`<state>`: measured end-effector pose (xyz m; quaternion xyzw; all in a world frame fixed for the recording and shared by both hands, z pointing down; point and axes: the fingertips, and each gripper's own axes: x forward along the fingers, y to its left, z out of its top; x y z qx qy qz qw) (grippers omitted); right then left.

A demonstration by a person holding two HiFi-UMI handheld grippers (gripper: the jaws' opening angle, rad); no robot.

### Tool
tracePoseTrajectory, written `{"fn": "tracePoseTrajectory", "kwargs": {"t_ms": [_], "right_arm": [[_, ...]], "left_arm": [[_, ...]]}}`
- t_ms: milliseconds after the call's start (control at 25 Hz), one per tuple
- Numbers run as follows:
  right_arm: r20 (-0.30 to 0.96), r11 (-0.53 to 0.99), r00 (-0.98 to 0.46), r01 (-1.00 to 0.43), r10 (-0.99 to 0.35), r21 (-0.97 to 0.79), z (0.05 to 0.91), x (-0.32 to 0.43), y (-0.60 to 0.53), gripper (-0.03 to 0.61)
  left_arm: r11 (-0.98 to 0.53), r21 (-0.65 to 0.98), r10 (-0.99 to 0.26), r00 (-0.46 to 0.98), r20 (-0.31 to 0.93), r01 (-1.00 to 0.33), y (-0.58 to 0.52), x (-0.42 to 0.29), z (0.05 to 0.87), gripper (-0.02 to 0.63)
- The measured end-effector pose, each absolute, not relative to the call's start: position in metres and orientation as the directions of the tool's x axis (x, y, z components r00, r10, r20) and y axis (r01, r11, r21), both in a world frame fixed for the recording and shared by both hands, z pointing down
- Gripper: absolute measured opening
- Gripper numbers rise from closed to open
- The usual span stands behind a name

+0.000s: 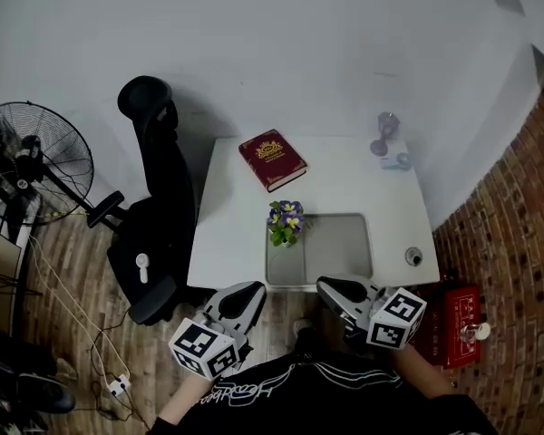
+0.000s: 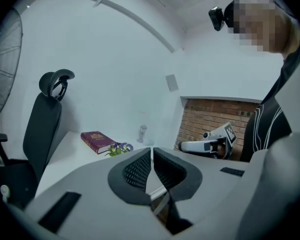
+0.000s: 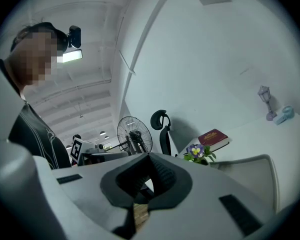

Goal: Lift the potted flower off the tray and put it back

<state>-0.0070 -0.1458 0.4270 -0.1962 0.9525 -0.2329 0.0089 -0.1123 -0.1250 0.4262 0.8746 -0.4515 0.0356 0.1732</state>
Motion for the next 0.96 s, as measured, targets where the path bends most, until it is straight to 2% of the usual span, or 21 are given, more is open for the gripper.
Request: {"fn": "tracePoseTrajectory", "kwargs": {"t_ms": [560,960], "right_arm": [[0.074,0.796,-0.899,-0.417,-0.431,-0.438,0.428,0.002,-0.093,-0.002],[0.075,0.785,-0.892,-0.43,-0.446,-0.445,0.429,0.009,-0.096,-0.002]], "left_arm": [[-0.567,0.238,-0.751,0.614,0.244,-0.788,-0.08,-0.109,0.428,0.032],[-0.574,0.222,-0.746,0.615,0.255,-0.788,-0.081,-0.1,0.433,0.032]]}}
